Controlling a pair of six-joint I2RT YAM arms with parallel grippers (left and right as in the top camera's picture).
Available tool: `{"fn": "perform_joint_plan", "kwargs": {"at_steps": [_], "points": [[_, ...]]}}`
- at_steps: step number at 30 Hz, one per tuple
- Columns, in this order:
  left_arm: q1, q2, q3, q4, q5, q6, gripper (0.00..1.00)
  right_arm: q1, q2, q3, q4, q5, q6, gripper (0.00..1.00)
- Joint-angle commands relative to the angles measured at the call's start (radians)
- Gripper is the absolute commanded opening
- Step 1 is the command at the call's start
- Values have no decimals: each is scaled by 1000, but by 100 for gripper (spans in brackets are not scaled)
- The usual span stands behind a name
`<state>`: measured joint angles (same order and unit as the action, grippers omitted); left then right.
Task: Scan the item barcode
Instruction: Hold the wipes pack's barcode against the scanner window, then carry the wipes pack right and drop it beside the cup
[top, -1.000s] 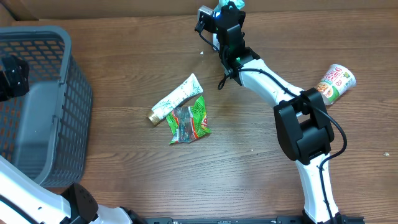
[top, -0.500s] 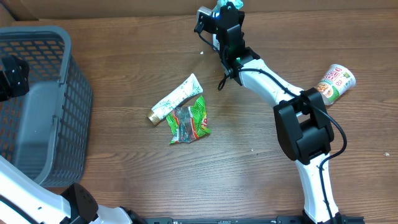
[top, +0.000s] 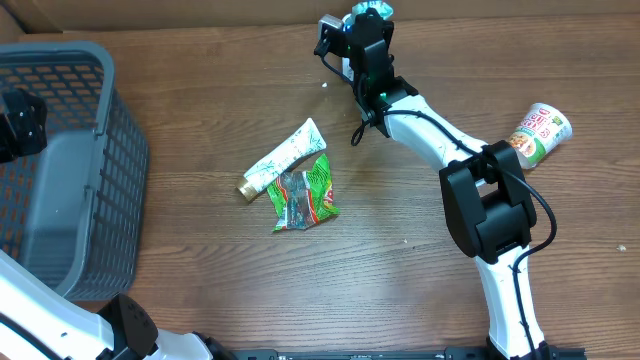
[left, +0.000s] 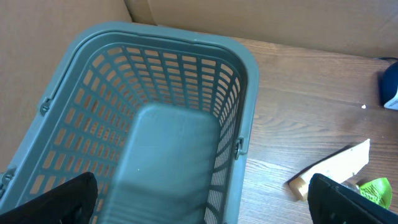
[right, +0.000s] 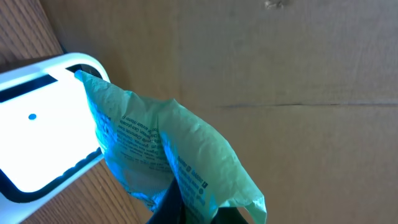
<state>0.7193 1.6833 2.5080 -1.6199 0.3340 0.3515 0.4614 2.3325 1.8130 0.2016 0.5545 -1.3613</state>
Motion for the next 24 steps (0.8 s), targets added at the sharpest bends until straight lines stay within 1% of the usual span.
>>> {"fn": "perform_joint_plan", "kwargs": {"at_steps": [1, 6, 11, 14, 16, 18, 20, 22, 23, 24], "points": [[-6, 0, 0, 1, 14, 19, 99, -9, 2, 19, 14, 18, -5, 4], [-6, 0, 0, 1, 14, 19, 99, -13, 2, 19, 20, 17, -4, 4], [-6, 0, 0, 1, 14, 19, 99, -8, -9, 19, 80, 31, 8, 4], [-6, 0, 0, 1, 14, 19, 100, -2, -52, 19, 81, 35, 92, 4], [-6, 0, 0, 1, 14, 19, 100, 0, -96, 19, 66, 45, 171, 4], [-6, 0, 0, 1, 14, 19, 100, 3, -154, 19, 7, 55, 249, 4], [-6, 0, 0, 1, 14, 19, 100, 5, -218, 19, -71, 67, 372, 4], [-6, 0, 0, 1, 14, 19, 99, 4, -306, 19, -205, 67, 567, 4], [-6, 0, 0, 1, 14, 19, 99, -10, -385, 19, -357, 22, 769, 4], [-6, 0, 0, 1, 14, 19, 100, -23, -427, 19, -445, -27, 879, 4]]}}
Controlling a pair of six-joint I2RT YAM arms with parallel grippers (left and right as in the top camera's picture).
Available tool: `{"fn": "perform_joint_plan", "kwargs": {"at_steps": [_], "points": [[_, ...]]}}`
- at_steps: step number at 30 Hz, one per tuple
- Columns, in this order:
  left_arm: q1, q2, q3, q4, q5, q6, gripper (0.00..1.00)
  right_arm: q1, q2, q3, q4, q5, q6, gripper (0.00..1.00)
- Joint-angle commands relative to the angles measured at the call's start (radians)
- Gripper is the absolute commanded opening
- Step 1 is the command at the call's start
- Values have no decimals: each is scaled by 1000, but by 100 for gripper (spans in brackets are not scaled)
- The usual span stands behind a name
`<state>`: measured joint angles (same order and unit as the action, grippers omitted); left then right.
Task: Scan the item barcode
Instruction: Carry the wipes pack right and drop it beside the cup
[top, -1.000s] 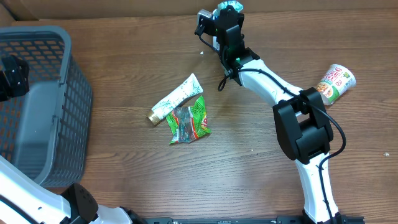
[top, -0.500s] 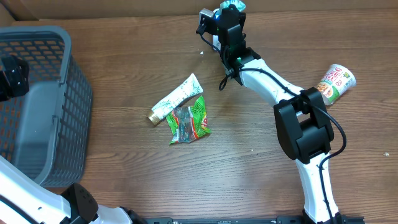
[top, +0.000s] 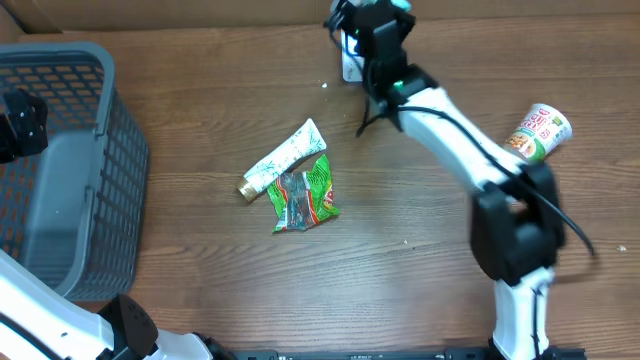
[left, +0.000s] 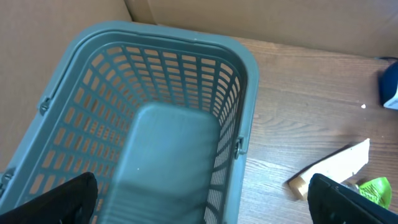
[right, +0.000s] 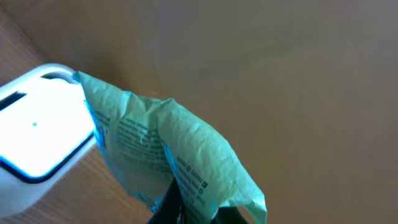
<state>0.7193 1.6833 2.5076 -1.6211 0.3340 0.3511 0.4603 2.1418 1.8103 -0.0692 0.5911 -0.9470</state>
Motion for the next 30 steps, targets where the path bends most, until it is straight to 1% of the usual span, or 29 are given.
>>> {"fn": "perform_joint_plan", "kwargs": {"at_steps": [1, 3, 4, 5, 6, 8, 11, 13, 16, 23, 26, 30], "points": [[-6, 0, 0, 2, 14, 19, 100, -40, -272, 22, -258, -119, 570, 4], [-6, 0, 0, 2, 14, 19, 99, -83, -328, 22, -395, -211, 759, 4], [-6, 0, 0, 2, 14, 19, 100, -145, -378, 22, -529, -304, 962, 4], [-6, 0, 0, 2, 14, 19, 100, -180, -396, 22, -584, -343, 1075, 4], [-6, 0, 0, 2, 14, 19, 99, -253, -414, 22, -687, -425, 1249, 4], [-6, 0, 0, 2, 14, 19, 99, -341, -412, 20, -793, -536, 1374, 4], [-6, 0, 0, 2, 14, 19, 99, -443, -395, -18, -878, -581, 1568, 4], [-6, 0, 0, 2, 14, 19, 100, -495, -381, -53, -891, -586, 1635, 4], [-6, 0, 0, 2, 14, 19, 100, -542, -357, -113, -843, -586, 1644, 4], [-6, 0, 0, 2, 14, 19, 100, -541, -301, -243, -633, -584, 1637, 4], [-6, 0, 0, 2, 14, 19, 100, -541, -268, -283, -590, -530, 1685, 4], [-6, 0, 0, 2, 14, 19, 99, -541, -222, -316, -538, -483, 1682, 4]]}}
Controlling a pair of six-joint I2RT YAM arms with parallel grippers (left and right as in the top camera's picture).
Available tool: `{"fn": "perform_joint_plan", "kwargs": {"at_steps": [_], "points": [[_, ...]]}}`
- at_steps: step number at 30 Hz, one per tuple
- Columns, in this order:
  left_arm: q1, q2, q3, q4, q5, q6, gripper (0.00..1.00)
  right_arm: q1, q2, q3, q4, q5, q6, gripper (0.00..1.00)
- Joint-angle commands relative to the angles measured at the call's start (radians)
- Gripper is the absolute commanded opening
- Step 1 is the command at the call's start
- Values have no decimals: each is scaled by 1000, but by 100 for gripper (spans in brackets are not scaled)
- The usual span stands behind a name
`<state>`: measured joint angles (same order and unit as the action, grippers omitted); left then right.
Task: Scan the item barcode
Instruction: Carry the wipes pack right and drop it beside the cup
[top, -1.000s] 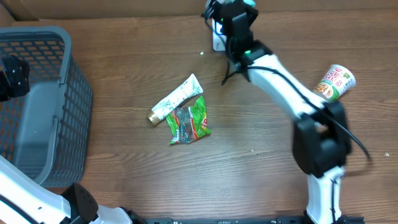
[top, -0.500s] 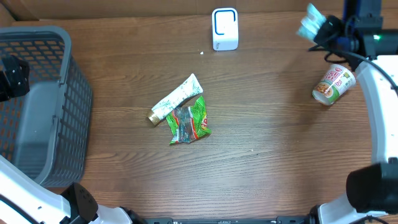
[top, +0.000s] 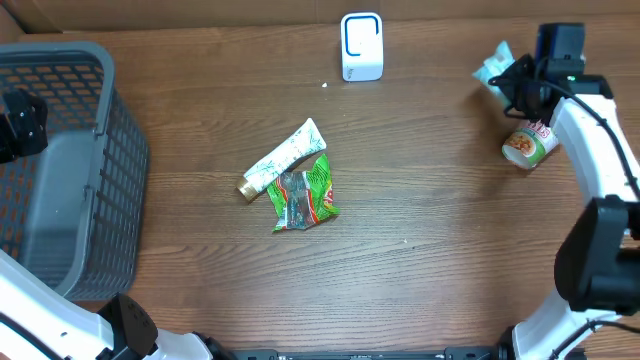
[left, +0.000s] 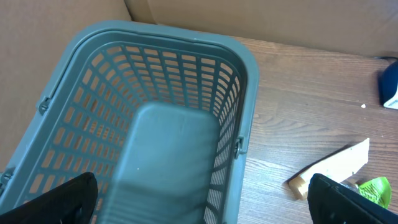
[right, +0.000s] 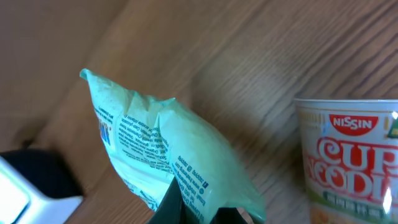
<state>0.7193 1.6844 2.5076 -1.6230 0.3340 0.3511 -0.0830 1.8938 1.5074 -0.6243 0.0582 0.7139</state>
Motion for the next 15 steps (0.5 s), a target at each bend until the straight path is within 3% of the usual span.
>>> {"fn": "perform_joint_plan", "kwargs": {"at_steps": [1, 4, 11, 15], "points": [[-6, -1, 0, 4, 14, 19, 100, 2, 39, -13, 13, 65, 19, 4], [-6, -1, 0, 4, 14, 19, 100, 2, 65, -14, -9, 92, 19, 6], [-6, -1, 0, 4, 14, 19, 99, 2, 46, 8, -137, 177, 11, 59], [-6, -1, 0, 4, 14, 19, 100, 11, -14, 87, -209, 164, -58, 72]]}}
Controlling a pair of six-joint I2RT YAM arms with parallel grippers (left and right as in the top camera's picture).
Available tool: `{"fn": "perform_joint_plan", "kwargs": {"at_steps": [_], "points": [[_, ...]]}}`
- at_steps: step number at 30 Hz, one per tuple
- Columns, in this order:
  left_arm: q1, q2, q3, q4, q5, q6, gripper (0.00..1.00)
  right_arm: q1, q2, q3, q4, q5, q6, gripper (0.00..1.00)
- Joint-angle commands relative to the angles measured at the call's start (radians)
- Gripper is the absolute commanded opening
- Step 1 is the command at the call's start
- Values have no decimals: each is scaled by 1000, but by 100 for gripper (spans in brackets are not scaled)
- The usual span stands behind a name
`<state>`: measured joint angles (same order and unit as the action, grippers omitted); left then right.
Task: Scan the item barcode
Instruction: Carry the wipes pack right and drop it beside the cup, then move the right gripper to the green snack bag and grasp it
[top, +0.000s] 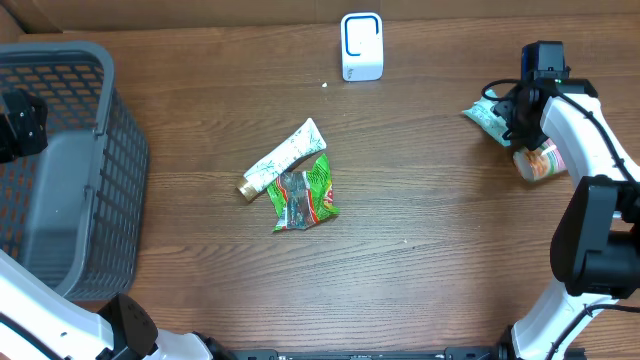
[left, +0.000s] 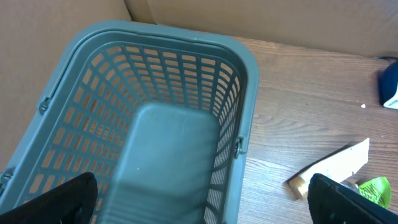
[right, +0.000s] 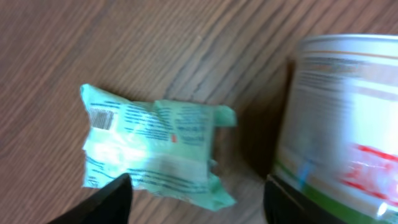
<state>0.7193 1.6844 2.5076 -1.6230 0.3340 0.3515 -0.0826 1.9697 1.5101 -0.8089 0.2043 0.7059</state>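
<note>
A pale green packet (right: 149, 149) lies flat on the wooden table, its barcode (right: 99, 116) showing at its left end. My right gripper (right: 199, 198) hangs open just above it, fingers either side and nothing held. In the overhead view the packet (top: 486, 116) rests at the right, far from the white scanner (top: 361, 46) at the back edge. My left gripper (left: 202, 202) is open over the grey basket (left: 186, 43).
A noodle cup (top: 542, 163) lies on its side right beside the packet and the right gripper. A white toothpaste tube (top: 285, 157) and a green snack bag (top: 305, 193) lie mid-table. The basket (top: 100, 120) fills the left side. A cardboard wall runs along the back.
My right gripper was shut on the green packet just above the table by the noodle cup. Now it is open and the packet lies on the wood. The cup has shifted slightly nearer.
My right gripper held the green packet against the white scanner at the back edge at the first two moments. Then it held the packet far to the right, beside the noodle cup. Now the packet lies released there. The left arm stayed over the basket throughout.
</note>
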Motion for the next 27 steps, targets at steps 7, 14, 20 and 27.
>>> {"fn": "perform_joint_plan", "kwargs": {"at_steps": [7, 14, 20, 27], "points": [[-6, -1, 0, 4, 14, 19, 100, 99, -174, 187, -85, -280, -253, 85], [-6, -1, 0, 4, 14, 19, 99, 260, -170, 124, -90, -468, -344, 88], [-6, -1, 0, 4, 14, 19, 100, 423, -140, 87, -70, -468, -457, 92], [-6, -1, 0, 4, 14, 19, 100, 583, -12, 85, -15, -521, -470, 94]]}}
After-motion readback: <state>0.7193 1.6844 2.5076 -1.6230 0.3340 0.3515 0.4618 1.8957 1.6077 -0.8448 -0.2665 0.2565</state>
